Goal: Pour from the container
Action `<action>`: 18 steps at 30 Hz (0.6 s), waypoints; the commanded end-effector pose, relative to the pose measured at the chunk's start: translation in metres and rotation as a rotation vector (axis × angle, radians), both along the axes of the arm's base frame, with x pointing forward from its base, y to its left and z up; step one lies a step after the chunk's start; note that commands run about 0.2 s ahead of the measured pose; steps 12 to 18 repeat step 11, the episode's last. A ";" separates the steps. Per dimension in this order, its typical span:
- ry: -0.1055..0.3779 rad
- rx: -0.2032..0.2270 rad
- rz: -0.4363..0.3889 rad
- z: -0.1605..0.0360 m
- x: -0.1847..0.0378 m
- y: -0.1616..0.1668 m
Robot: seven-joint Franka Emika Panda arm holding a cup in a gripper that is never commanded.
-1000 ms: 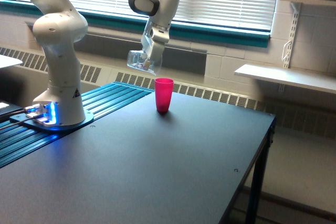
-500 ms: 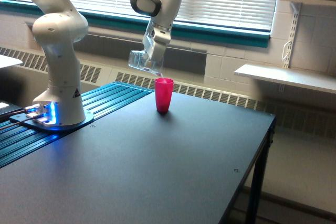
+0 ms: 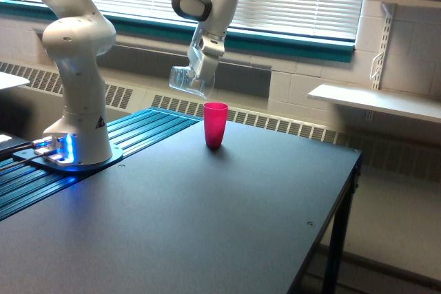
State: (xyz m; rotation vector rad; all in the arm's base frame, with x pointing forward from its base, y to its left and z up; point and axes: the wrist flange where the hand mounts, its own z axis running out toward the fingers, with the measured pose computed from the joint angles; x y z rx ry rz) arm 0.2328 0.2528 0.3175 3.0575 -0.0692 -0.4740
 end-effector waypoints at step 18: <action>-0.130 0.025 -0.058 0.030 0.015 -0.003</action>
